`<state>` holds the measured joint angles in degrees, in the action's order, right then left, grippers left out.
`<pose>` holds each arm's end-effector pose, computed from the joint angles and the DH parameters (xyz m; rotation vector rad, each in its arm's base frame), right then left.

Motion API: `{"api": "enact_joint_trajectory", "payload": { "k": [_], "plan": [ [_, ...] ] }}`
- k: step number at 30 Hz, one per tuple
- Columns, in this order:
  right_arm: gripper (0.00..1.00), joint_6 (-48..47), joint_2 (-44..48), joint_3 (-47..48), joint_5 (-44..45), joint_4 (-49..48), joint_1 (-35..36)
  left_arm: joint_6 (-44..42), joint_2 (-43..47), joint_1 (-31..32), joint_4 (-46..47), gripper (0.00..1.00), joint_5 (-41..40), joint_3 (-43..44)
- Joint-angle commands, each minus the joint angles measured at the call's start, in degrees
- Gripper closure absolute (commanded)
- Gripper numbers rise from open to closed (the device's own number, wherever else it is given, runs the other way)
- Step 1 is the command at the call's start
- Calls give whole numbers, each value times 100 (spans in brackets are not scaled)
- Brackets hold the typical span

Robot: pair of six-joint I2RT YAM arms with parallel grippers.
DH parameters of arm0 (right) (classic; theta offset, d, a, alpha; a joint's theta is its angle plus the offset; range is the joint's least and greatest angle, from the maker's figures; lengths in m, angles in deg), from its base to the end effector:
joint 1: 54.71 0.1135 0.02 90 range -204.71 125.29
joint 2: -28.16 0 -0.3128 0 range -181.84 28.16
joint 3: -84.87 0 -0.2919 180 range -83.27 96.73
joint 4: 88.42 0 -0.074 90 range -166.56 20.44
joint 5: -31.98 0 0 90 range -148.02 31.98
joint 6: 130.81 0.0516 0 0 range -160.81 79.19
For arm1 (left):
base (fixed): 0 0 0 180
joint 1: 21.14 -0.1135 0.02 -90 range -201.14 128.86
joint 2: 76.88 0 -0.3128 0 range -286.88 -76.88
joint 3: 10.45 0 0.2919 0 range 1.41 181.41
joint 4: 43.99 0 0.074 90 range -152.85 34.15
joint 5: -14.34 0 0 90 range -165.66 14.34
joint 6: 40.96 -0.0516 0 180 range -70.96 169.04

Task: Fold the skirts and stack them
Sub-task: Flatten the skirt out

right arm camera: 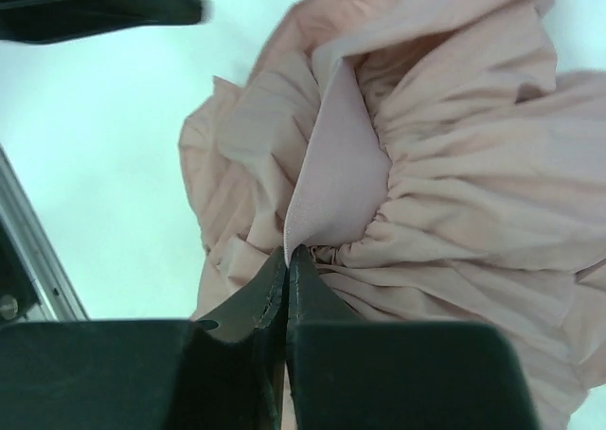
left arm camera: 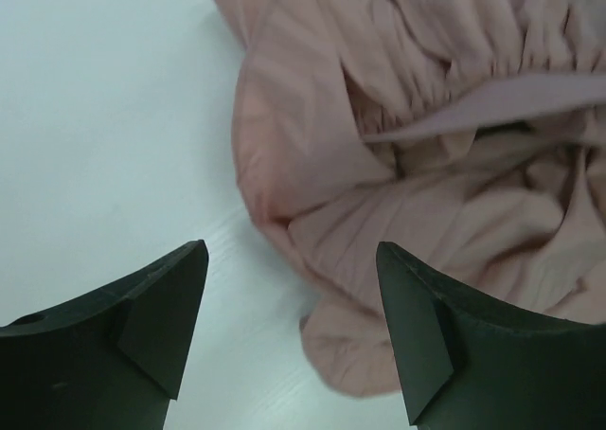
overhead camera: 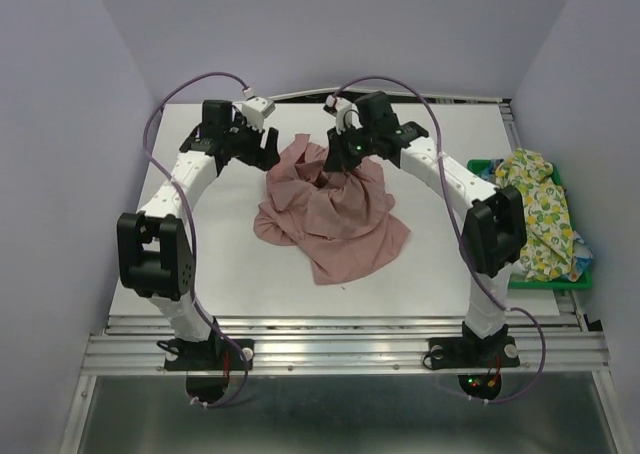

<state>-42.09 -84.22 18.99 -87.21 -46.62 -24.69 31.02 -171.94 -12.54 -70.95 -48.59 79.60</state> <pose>0.4394 0.2829 0.3350 -0.8830 2.1250 0.8402 0.4317 -0.0890 0.3361 0.7448 1.9489 -0.4020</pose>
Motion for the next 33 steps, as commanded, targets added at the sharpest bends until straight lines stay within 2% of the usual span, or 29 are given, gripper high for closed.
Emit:
{"api": "enact_joint_trajectory", "payload": {
  "k": [1,4,6,10,11,12,15,16,18,20,22,25,28,33],
  "plan": [
    [99,-48,839,521,-491,-252,100,905,-301,-78,392,23,1473,319],
    [99,-13,1007,1144,-893,116,100,1142,-110,-69,1181,24,1504,-170],
    [99,-100,990,1357,-852,179,100,1187,-143,-43,1088,24,1197,-357],
    [99,-444,805,2042,43,276,22,1204,-512,-261,534,25,590,-594],
    [99,-400,779,2209,36,268,21,1239,-539,-341,508,26,589,-656],
    [99,-452,744,2359,10,259,21,1222,-557,-411,464,32,580,-752],
    [99,-478,770,1967,-184,153,21,995,-443,-622,253,39,580,-779],
    [99,-539,848,1451,-27,66,21,950,-216,-797,305,39,876,-788],
    [99,-540,998,878,-34,-39,21,897,110,-999,410,39,1247,-832],
    [99,-382,1288,42,-174,-241,21,809,646,-1001,568,34,1466,-911],
    [99,-172,1402,-371,-123,-339,21,879,1040,-887,648,32,1512,-1060],
    [99,30,1552,-1048,79,-566,21,844,1401,-211,683,30,1223,-1367],
    [99,206,1561,-1208,150,-673,21,984,1648,465,981,28,898,-1815],
    [99,444,1342,-1086,291,-699,21,1336,1965,1266,1491,27,-367,-2360]
  ]
}}
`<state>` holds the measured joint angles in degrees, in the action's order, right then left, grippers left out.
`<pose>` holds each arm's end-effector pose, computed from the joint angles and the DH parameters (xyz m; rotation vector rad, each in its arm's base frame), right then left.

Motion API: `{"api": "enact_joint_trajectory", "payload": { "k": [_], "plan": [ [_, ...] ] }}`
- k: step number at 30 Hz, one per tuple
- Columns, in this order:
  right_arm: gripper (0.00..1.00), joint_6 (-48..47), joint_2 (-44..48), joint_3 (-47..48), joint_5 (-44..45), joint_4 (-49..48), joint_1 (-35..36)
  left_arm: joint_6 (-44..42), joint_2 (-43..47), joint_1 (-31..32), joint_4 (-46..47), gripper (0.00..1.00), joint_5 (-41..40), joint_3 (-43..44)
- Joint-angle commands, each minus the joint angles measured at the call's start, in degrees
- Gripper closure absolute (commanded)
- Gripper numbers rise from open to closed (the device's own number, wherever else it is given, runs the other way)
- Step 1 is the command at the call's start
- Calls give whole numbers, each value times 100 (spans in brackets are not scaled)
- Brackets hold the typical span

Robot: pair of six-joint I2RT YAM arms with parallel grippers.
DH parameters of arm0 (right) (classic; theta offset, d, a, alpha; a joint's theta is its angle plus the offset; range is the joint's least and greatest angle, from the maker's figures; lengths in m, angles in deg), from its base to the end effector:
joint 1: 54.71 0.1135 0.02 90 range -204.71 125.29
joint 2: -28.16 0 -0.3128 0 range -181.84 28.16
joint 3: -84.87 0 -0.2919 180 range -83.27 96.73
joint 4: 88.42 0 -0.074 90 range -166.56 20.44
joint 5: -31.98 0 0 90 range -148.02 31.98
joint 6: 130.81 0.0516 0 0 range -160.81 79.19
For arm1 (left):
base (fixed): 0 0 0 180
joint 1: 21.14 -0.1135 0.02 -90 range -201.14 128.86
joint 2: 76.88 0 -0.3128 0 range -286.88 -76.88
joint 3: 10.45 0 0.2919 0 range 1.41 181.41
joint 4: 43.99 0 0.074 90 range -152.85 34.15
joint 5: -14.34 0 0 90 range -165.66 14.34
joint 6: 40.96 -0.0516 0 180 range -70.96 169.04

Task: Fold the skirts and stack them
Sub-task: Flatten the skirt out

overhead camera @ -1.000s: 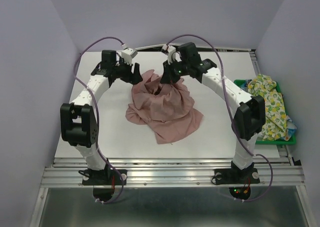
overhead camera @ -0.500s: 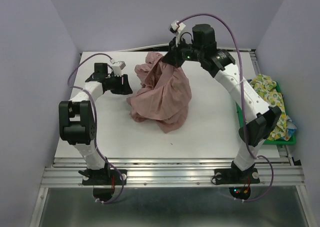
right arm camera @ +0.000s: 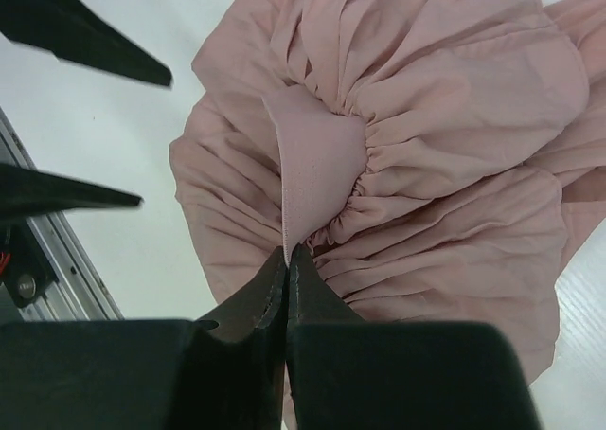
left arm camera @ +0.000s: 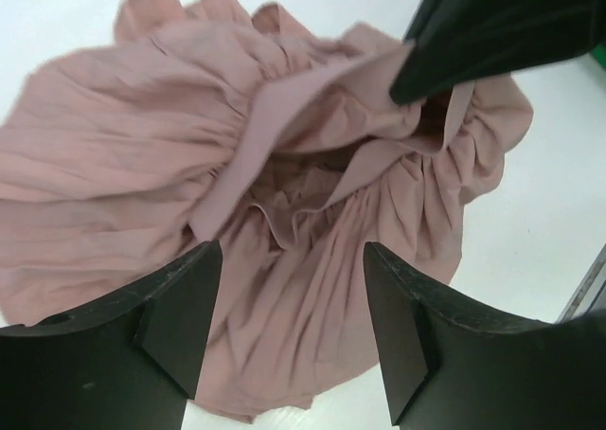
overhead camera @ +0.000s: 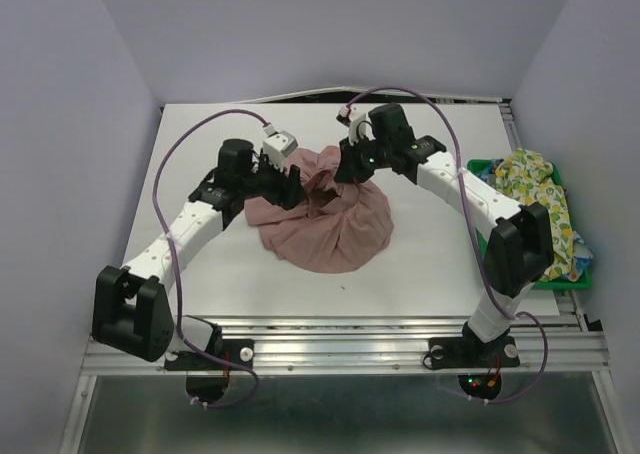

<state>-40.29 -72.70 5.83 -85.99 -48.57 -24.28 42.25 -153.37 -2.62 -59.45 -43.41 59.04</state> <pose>0.3868 0.2553 0.3447 -0.8487 2.1417 0.8355 0.3187 -0.1358 0.3371 0.7848 1.7966 -0.6851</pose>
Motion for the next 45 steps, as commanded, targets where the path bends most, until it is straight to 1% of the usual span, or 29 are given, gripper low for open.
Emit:
{"api": "enact_joint_trajectory", "payload": {
  "k": [1,3,4,5,6,10,13,14,18,24,29,30,31,33,34,35,38,43,45],
  "plan": [
    [99,282,155,257,334,-505,-20,256,82,431,507,28,-1096,-339],
    [99,344,67,301,563,-505,-72,344,-6,625,544,31,-1325,-392],
    [99,422,-21,371,738,-514,-73,292,-137,731,535,38,-1396,-366],
    [99,467,-82,406,827,-514,-73,248,-208,967,509,40,-1588,-349],
    [99,511,-127,433,889,-514,-142,248,-261,1056,535,41,-1729,-340],
    [99,634,-241,485,968,-514,-196,397,-778,1127,737,40,-2090,-253],
    [99,652,-268,486,951,-514,-248,354,-1226,1127,781,30,-2249,-42],
    [99,660,-259,477,933,-514,-249,362,-1324,1118,825,29,-2276,3],
    [99,669,-259,468,960,-505,-249,415,-1720,1127,922,28,-2477,231],
    [99,669,-241,424,925,-514,-301,494,-2089,1118,1071,31,-2496,355],
    [99,652,-276,406,898,-505,-354,564,-2142,1118,1221,43,-2215,390],
    [99,643,-268,406,881,-496,-354,573,-2116,1118,1238,47,-2145,372],
    [99,643,-276,398,863,-505,-354,599,-2020,1127,1256,53,-2048,329],
    [99,652,-276,389,863,-505,-354,600,-1923,1127,1282,59,-1925,311],
    [99,669,-285,389,854,-496,-354,591,-1870,1127,1274,64,-1881,293],
    [99,678,-285,389,837,-496,-354,582,-1870,1127,1274,65,-1758,284],
    [99,704,-311,389,819,-505,-354,582,-1992,1136,1195,65,-1713,328],
    [99,591,-312,459,819,-496,-407,530,-2405,1136,1098,65,-1854,504],
    [99,547,-303,494,828,-505,-573,459,-2511,1127,1159,66,-1976,521]
  ]
}}
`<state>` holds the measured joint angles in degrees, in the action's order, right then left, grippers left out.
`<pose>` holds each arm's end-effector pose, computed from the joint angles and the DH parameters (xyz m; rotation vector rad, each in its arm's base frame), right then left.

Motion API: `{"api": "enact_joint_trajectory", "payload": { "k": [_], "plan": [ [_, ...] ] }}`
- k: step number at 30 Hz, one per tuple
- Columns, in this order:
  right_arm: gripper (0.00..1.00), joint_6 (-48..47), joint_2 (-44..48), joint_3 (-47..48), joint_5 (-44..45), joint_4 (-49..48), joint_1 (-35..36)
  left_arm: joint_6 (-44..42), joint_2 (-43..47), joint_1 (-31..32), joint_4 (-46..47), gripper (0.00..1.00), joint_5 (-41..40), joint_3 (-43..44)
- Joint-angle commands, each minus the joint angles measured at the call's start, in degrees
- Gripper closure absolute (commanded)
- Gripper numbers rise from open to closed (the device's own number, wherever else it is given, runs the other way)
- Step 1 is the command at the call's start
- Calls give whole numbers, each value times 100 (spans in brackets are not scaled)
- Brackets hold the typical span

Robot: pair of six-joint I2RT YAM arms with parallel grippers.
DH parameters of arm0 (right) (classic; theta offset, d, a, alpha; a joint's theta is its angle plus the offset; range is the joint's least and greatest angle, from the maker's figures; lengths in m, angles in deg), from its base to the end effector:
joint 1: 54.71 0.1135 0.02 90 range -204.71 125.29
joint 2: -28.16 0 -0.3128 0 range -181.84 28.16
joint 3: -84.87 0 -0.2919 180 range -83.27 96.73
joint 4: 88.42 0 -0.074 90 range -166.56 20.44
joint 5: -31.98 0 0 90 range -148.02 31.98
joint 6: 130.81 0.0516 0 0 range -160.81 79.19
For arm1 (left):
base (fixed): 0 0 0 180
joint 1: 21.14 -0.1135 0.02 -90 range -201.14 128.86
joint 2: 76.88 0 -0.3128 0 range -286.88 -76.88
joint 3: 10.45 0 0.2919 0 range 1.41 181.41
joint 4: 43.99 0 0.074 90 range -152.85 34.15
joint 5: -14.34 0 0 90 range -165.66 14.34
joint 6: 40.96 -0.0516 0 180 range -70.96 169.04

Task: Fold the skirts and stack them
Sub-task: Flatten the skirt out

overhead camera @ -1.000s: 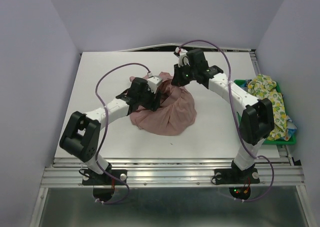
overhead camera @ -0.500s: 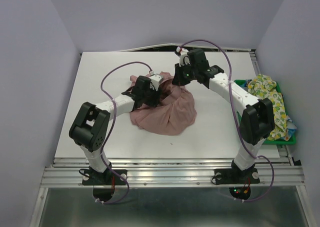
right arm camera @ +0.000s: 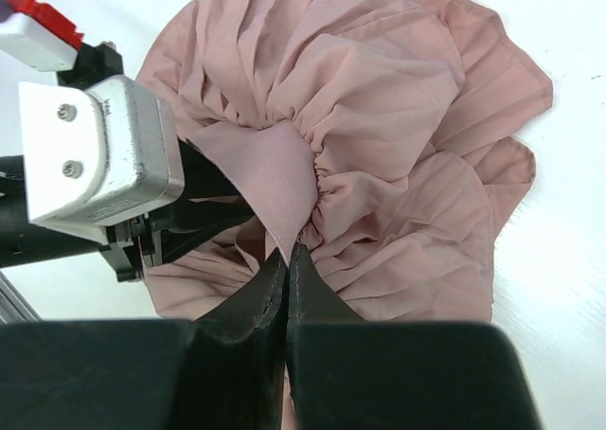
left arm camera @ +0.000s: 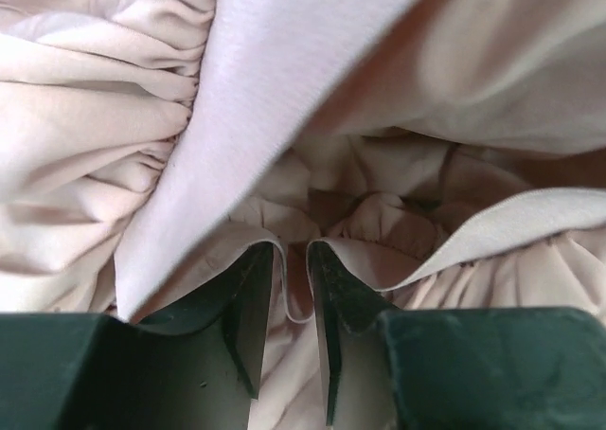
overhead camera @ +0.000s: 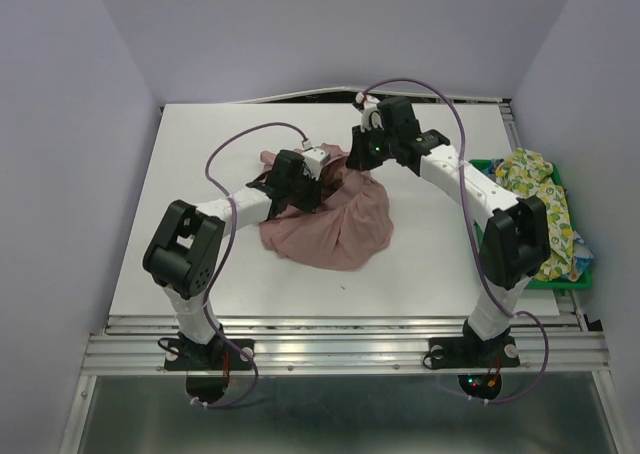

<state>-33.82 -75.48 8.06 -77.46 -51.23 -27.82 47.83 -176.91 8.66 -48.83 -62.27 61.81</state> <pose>0.4228 0.2337 0.3403 -0.5799 2.2003 0.6963 0.3736 -0.2277 0.2186 0.7134 2.0509 -0.5394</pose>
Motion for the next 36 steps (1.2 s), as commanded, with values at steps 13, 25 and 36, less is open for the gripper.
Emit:
{"api": "enact_joint_trajectory", "payload": {
  "k": [13,25,36],
  "plan": [
    [99,-1180,133,1747,565,-159,-1582,-1267,1124,-1152,-1757,100,-416,3114],
    [99,-1732,1065,1275,-289,287,-847,-1065,1794,-669,-2433,100,-266,2886],
    [99,-1595,353,3628,1068,886,-853,-1153,1593,-739,-3082,100,-805,4426]
  ]
}}
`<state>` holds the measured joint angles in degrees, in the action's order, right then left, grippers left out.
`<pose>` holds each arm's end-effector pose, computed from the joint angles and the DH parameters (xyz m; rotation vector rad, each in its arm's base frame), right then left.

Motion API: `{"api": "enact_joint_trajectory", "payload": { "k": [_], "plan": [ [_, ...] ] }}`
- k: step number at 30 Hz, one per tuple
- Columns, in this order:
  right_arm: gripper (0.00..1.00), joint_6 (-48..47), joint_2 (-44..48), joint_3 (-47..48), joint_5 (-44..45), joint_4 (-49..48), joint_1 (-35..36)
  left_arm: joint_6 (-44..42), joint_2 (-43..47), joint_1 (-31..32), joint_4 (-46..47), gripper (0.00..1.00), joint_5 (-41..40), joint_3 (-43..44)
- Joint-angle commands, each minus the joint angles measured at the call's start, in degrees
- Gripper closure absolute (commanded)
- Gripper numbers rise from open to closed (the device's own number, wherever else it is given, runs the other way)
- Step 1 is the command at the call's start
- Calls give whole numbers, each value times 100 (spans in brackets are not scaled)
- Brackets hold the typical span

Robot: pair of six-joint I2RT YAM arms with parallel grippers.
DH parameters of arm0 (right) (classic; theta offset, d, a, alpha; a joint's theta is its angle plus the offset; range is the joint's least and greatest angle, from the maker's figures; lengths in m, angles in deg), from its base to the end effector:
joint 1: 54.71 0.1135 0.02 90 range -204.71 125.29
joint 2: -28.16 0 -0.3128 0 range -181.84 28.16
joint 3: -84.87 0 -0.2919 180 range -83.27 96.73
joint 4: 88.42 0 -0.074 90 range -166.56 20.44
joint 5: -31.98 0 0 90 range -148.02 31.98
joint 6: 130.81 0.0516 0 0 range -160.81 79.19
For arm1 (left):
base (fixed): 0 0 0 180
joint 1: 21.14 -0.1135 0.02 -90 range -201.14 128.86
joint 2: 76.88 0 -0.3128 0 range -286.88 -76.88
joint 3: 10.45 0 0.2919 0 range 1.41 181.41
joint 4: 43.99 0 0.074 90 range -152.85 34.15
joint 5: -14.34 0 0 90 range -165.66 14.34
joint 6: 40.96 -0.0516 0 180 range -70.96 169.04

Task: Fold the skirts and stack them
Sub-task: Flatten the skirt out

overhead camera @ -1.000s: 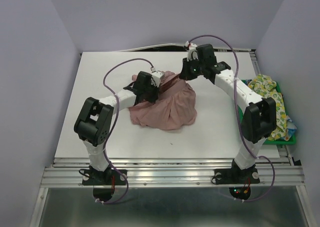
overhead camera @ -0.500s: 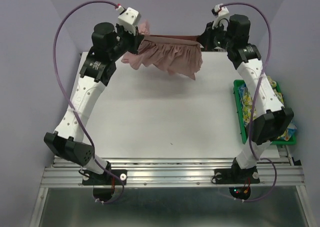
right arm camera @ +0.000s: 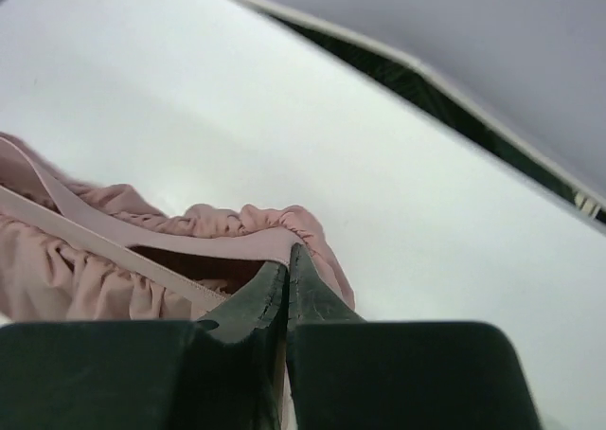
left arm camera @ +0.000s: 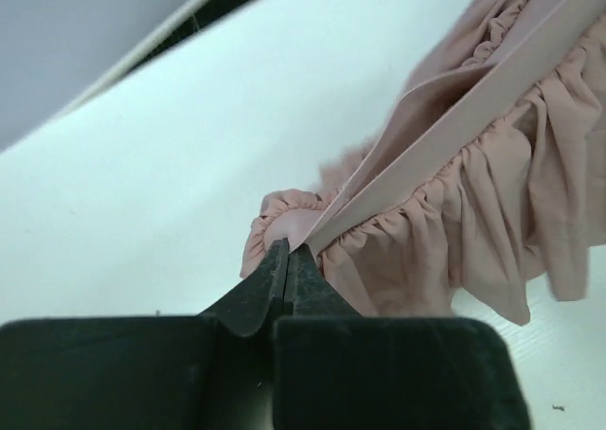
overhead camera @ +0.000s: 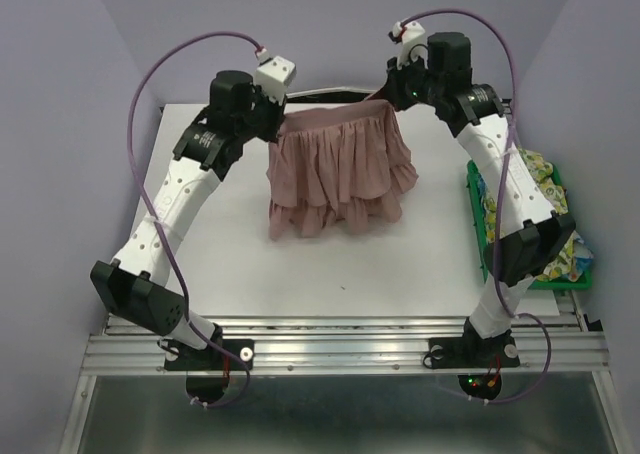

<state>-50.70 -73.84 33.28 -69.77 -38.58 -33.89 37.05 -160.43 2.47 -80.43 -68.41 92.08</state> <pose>0.4269 0.1736 0.4998 -0.6535 1.8745 0.3267 0.3459 -0.1583 0.4817 0.6576 1.7624 -0.2580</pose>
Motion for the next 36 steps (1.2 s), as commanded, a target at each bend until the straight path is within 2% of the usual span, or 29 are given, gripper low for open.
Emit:
{"api": "enact_joint_trajectory", "payload": {
  "k": [1,2,3,4,5,6,8,9,10,11,13,14,15,17,20,23,31,36],
  "plan": [
    [99,58,137,959,-87,-231,-141,-58,-152,-77,-63,100,46,1444],
    [99,-160,180,740,-361,-81,43,-14,-66,11,-91,100,327,1122],
    [99,-267,293,407,-685,103,628,195,65,246,57,100,887,823],
    [99,-303,468,-23,-706,70,921,249,258,423,206,100,1197,498],
    [99,-259,870,-863,-854,-113,1115,267,599,894,451,100,1418,-27],
    [99,-233,987,-1097,-908,-124,1196,267,742,1117,541,100,1229,-197],
    [99,-363,919,-978,-262,-150,1092,223,814,1181,612,100,798,-148],
    [99,-234,805,-768,264,-281,847,206,727,885,560,100,204,19],
    [99,28,674,-470,226,-369,123,240,622,612,542,100,103,221],
    [99,492,307,351,104,-422,-198,310,394,305,542,100,206,666],
    [99,462,5,1112,-47,-230,-447,390,34,-328,341,100,461,1378],
    [99,349,-48,1324,-99,-116,-447,364,-29,-375,218,100,532,1557],
    [99,339,30,1361,-343,24,-447,268,-13,-384,112,100,515,1593],
    [99,321,267,1064,-276,8,-447,294,285,-393,233,100,488,1270],
    [99,102,803,168,522,-412,-447,338,673,-393,506,100,295,760],
    [99,57,1024,-237,1304,-949,-447,294,709,-436,717,100,-64,575],
    [99,58,67,473,1667,-1187,-447,223,-117,-849,1209,100,189,864],
    [99,-48,-1012,1174,1877,-1617,-447,285,-1303,-1236,1446,100,663,1733]
  ]
}}
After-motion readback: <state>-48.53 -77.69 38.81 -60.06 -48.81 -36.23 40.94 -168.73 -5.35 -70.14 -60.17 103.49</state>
